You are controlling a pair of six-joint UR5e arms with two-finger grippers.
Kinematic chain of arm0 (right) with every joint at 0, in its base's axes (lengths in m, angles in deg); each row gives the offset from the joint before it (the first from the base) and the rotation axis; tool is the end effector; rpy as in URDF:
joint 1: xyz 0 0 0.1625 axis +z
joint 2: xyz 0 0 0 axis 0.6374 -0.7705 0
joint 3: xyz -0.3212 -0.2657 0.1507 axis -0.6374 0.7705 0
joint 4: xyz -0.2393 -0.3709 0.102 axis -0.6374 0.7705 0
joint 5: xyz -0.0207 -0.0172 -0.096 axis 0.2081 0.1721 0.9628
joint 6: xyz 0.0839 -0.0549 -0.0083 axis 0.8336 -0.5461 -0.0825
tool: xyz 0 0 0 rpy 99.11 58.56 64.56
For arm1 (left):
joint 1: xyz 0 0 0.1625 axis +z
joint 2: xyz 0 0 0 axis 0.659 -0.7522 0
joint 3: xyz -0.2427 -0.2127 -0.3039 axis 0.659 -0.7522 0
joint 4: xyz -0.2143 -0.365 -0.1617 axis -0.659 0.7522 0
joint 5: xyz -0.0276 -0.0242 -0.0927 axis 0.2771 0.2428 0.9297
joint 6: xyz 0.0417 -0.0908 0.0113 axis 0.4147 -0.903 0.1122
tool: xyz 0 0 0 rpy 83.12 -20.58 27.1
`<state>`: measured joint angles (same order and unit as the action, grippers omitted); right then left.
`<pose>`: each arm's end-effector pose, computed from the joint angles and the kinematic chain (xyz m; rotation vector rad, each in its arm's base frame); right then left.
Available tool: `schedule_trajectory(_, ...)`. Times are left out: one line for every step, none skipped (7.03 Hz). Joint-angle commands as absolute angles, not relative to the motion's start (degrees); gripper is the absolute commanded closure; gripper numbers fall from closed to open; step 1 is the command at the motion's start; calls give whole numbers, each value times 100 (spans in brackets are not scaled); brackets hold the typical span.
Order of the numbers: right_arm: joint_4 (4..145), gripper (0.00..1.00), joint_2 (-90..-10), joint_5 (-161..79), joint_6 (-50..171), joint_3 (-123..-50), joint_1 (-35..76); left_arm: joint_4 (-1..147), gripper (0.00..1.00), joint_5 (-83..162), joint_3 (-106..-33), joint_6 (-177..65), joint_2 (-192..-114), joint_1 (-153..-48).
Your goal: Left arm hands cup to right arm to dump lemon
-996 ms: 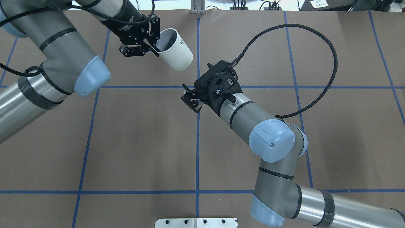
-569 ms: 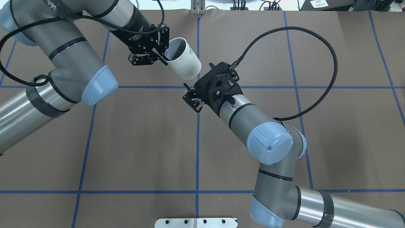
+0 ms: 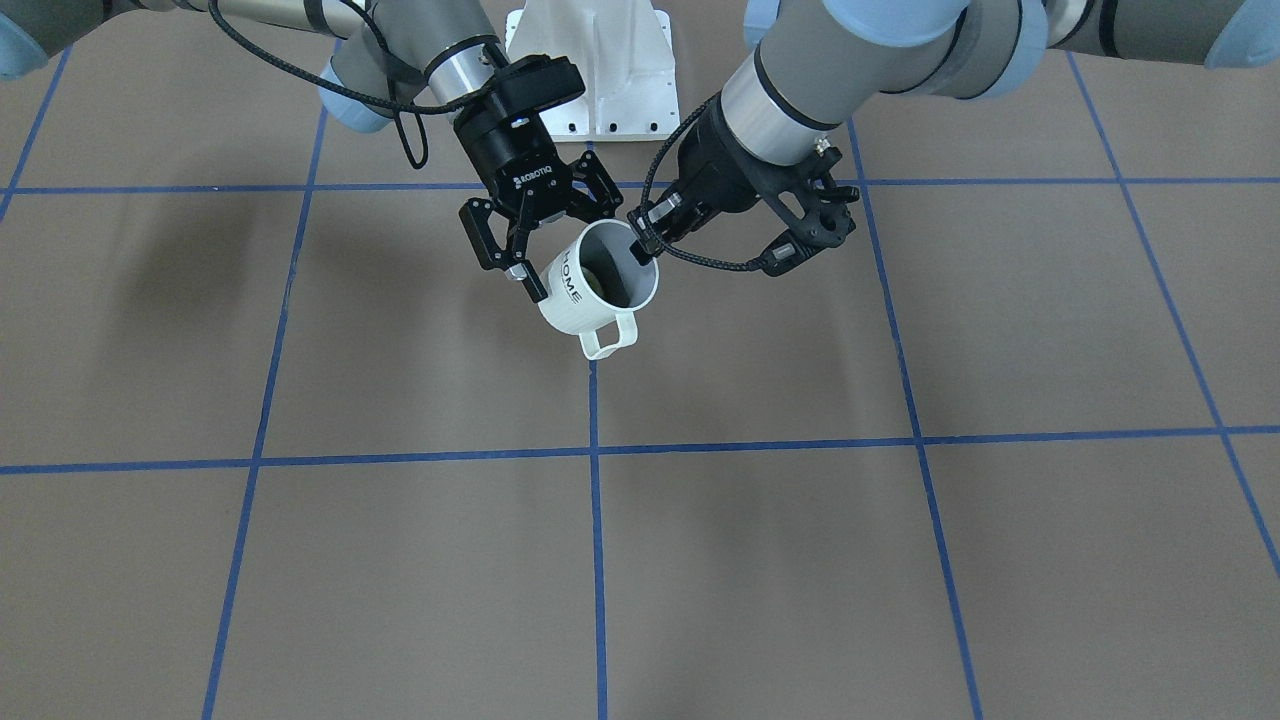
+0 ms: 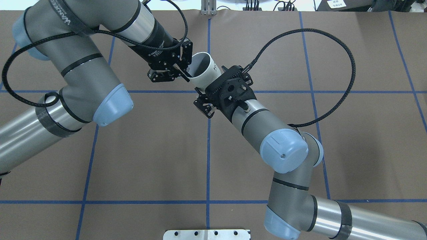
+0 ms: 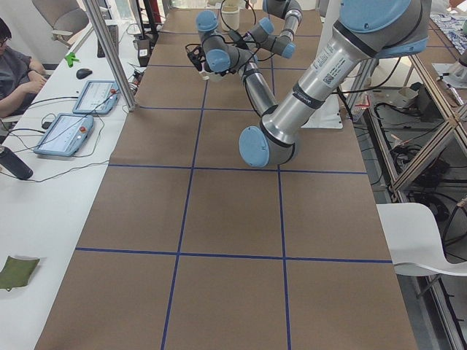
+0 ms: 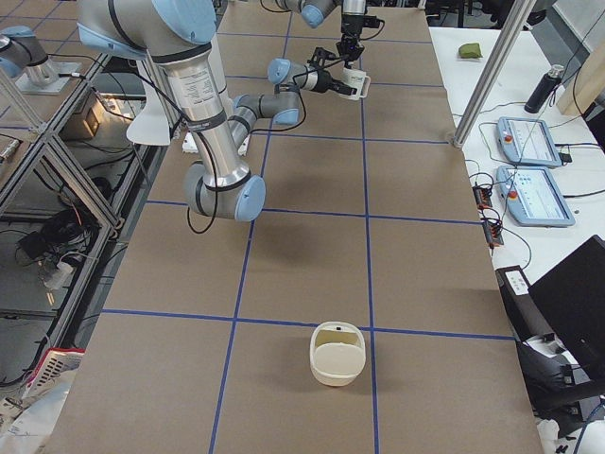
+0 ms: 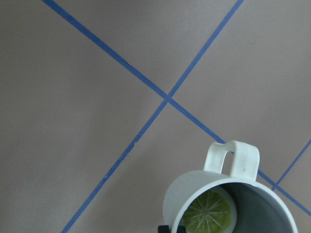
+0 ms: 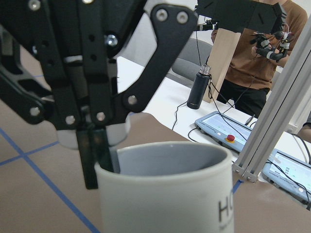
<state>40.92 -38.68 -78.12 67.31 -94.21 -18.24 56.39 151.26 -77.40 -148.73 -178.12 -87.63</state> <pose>-0.5318 -0.4046 0.1534 1.3376 -0.8007 -0.2219 0.4219 -0.5362 0.0716 -0.3951 1.1965 -0.5441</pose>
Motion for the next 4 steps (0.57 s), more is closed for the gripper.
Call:
schedule_trajectory(4093, 1, -3875, -7809, 6731, -9421, -1824, 5639, 100, 15133, -7857, -14915, -17828, -8684)
schedule_trajectory(4093, 1, -3875, -7809, 6731, -9421, -1824, 5639, 100, 15133, -7918, -14924, -17828, -8640)
schedule_trajectory(4093, 1, -3884, -7800, 6731, -9421, -1824, 5639, 100, 15133, -7928, -14924, -17828, -8631)
schedule_trajectory(4084, 8, -3875, -7809, 6731, -9421, -1824, 5639, 100, 15133, -7928, -14924, -17828, -8631)
